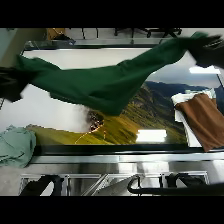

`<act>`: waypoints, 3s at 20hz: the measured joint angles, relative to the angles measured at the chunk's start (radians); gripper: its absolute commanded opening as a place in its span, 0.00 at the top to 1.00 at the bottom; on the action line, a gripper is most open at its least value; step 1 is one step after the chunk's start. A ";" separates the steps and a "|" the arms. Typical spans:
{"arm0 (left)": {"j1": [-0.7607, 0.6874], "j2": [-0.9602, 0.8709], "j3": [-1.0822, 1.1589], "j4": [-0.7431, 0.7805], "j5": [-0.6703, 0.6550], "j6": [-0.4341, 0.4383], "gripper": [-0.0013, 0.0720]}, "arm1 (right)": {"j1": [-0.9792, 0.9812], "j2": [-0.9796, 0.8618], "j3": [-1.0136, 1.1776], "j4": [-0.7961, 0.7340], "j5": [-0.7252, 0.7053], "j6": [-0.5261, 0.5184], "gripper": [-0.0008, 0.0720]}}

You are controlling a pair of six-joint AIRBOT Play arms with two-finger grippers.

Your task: Fold the shirts.

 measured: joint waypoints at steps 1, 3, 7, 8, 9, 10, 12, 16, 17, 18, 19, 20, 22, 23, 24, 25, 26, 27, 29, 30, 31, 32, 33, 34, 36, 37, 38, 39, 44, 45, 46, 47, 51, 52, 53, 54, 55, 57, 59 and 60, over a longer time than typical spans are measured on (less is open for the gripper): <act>0.000 0.037 0.041 0.000 -0.005 -0.001 0.96 | 0.000 0.029 0.033 0.002 0.000 -0.007 0.97; 0.001 0.094 0.116 0.003 -0.006 -0.003 0.96 | 0.000 0.072 0.080 0.002 -0.002 -0.019 0.97; 0.001 0.113 0.223 0.038 -0.015 -0.003 0.96 | -0.002 0.097 0.130 -0.018 -0.031 -0.037 0.97; 0.001 0.095 0.236 0.048 -0.023 -0.003 0.96 | -0.002 0.087 0.135 -0.030 -0.033 -0.037 0.97; 0.001 0.069 0.246 0.049 -0.027 -0.003 0.96 | -0.002 0.071 0.138 -0.039 -0.037 -0.037 0.97; 0.001 0.032 0.254 0.050 -0.028 -0.003 0.96 | -0.002 0.046 0.140 -0.048 -0.037 -0.039 0.97; 0.001 -0.068 0.263 0.061 -0.020 -0.002 0.96 | -0.002 -0.024 0.140 -0.058 -0.024 -0.040 0.97; -0.002 -0.371 0.270 0.063 0.033 0.009 0.96 | -0.002 -0.239 0.087 -0.068 0.011 -0.040 0.97; -0.007 -0.460 0.270 0.062 0.047 0.010 0.96 | -0.002 -0.302 0.065 -0.069 0.012 -0.040 0.97; -0.013 -0.559 0.271 0.062 0.062 0.013 0.96 | -0.002 -0.372 0.042 -0.071 0.011 -0.040 0.97; -0.021 -0.653 0.271 0.062 0.076 0.017 0.96 | -0.002 -0.441 0.022 -0.074 0.005 -0.040 0.97; -0.030 -0.753 0.272 0.061 0.096 0.021 0.96 | -0.001 -0.518 0.004 -0.077 -0.003 -0.040 0.97; -0.049 -0.938 0.286 0.060 0.135 0.027 0.96 | 0.000 -0.660 -0.016 -0.076 -0.023 -0.040 0.97; -0.056 -1.020 0.305 0.060 0.148 0.027 0.85 | 0.002 -0.725 -0.023 -0.072 -0.033 -0.040 0.97; -0.063 -1.101 0.335 0.060 0.151 0.026 0.24 | 0.002 -0.783 -0.027 -0.066 -0.042 -0.040 0.97; -0.065 -1.160 0.369 0.059 0.146 0.023 0.06 | 0.003 -0.828 -0.029 -0.056 -0.053 -0.040 0.97; -0.065 -1.209 0.410 0.056 0.130 0.011 0.05 | 0.004 -0.861 -0.031 -0.050 -0.061 -0.040 0.97; -0.061 -1.240 0.444 0.056 0.109 0.004 0.05 | 0.005 -0.883 -0.033 -0.049 -0.066 -0.040 0.97; -0.040 -1.254 0.494 0.056 0.061 -0.024 0.06 | 0.004 -0.904 -0.032 -0.037 -0.080 -0.040 0.97; -0.026 -1.238 0.497 0.056 0.035 -0.040 0.06 | 0.002 -0.907 -0.032 -0.035 -0.081 -0.041 0.97; -0.006 -1.209 0.483 0.056 0.009 -0.059 0.06 | 0.000 -0.908 -0.032 -0.035 -0.084 -0.041 0.97; 0.014 -1.172 0.455 0.057 -0.019 -0.076 0.06 | -0.002 -0.906 -0.032 -0.034 -0.085 -0.042 0.97; 0.037 -1.126 0.412 0.056 -0.047 -0.092 0.06 | -0.005 -0.904 -0.032 -0.034 -0.088 -0.042 0.97; 0.059 -1.080 0.359 0.057 -0.073 -0.109 0.06 | -0.007 -0.903 -0.032 -0.033 -0.088 -0.044 0.97; 0.102 -0.972 0.201 0.060 -0.116 -0.135 0.06 | -0.009 -0.901 -0.032 -0.032 -0.090 -0.044 0.97; 0.121 -0.918 0.113 0.060 -0.125 -0.143 0.06 | -0.009 -0.901 -0.032 -0.032 -0.090 -0.044 0.97; 0.139 -0.861 0.011 0.060 -0.129 -0.151 0.06 | -0.009 -0.900 -0.032 -0.032 -0.090 -0.044 0.97; 0.156 -0.809 -0.087 0.060 -0.127 -0.153 0.06 | -0.009 -0.900 -0.032 -0.032 -0.090 -0.044 0.97; 0.227 -0.576 -0.572 0.053 -0.028 -0.168 0.06 | -0.009 -0.900 -0.032 -0.032 -0.087 -0.044 0.97; 0.233 -0.546 -0.648 0.040 0.011 -0.168 0.06 | -0.009 -0.900 -0.032 -0.032 -0.086 -0.044 0.97; 0.237 -0.522 -0.719 0.016 0.057 -0.165 0.06 | -0.009 -0.900 -0.032 -0.032 -0.086 -0.044 0.97; 0.237 -0.506 -0.776 -0.015 0.101 -0.153 0.06 | -0.009 -0.900 -0.032 -0.032 -0.085 -0.044 0.97; 0.201 -0.506 -0.921 -0.171 0.263 -0.090 0.08 | -0.010 -0.900 -0.032 -0.031 -0.082 -0.044 0.97; 0.187 -0.521 -0.932 -0.200 0.294 -0.080 0.15 | -0.010 -0.900 -0.032 -0.031 -0.081 -0.044 0.97; 0.172 -0.537 -0.934 -0.215 0.320 -0.072 0.48 | -0.010 -0.900 -0.032 -0.031 -0.080 -0.044 0.97; 0.158 -0.557 -0.928 -0.213 0.353 -0.062 0.87 | -0.010 -0.900 -0.032 -0.031 -0.079 -0.044 0.97; 0.148 -0.576 -0.913 -0.212 0.377 -0.056 0.96 | -0.010 -0.899 -0.032 -0.031 -0.079 -0.044 0.97; 0.134 -0.604 -0.861 -0.209 0.392 -0.047 0.96 | -0.010 -0.895 -0.032 -0.048 -0.075 -0.043 0.97; 0.137 -0.628 -0.783 -0.185 0.420 -0.036 0.96 | -0.010 -0.882 -0.032 -0.105 -0.059 -0.035 0.97; 0.145 -0.638 -0.733 -0.188 0.413 -0.036 0.96 | -0.010 -0.872 -0.032 -0.142 -0.047 -0.021 0.97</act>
